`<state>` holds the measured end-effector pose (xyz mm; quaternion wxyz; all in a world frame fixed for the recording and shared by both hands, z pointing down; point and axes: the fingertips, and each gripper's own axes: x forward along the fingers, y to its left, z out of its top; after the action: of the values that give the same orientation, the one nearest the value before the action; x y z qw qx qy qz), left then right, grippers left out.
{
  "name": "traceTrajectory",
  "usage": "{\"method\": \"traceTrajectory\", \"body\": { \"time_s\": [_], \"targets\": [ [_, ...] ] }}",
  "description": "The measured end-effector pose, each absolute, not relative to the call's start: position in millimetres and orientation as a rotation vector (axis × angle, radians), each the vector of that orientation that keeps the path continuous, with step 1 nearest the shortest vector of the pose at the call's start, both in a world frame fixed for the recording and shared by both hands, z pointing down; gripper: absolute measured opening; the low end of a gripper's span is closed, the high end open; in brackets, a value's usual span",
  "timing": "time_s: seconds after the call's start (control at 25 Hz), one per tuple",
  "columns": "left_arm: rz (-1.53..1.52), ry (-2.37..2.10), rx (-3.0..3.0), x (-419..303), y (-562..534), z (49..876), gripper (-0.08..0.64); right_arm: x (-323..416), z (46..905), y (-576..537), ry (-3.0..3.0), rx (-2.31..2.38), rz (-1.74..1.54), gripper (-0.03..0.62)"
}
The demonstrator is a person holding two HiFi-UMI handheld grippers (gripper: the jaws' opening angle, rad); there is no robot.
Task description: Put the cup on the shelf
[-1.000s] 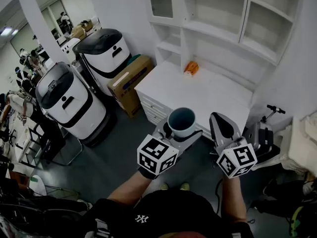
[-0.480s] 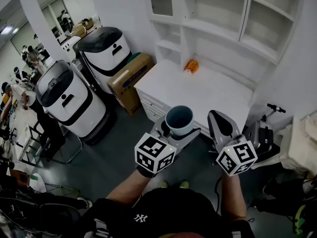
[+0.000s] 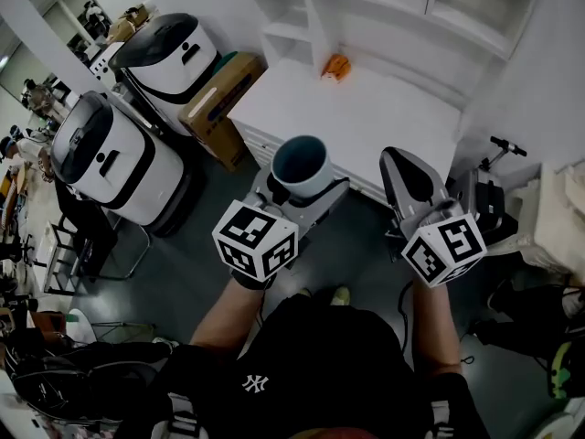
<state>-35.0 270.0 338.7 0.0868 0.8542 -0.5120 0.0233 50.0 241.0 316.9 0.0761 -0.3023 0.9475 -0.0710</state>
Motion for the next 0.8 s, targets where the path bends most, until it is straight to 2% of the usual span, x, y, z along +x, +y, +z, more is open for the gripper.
{"method": "traceTrajectory", "body": {
  "time_s": [0.8],
  "targets": [
    [0.061,-1.457,2.567,-42,177,353,0.382,38,339,153,2.834,-0.974,-0.261,0.014]
  ]
}}
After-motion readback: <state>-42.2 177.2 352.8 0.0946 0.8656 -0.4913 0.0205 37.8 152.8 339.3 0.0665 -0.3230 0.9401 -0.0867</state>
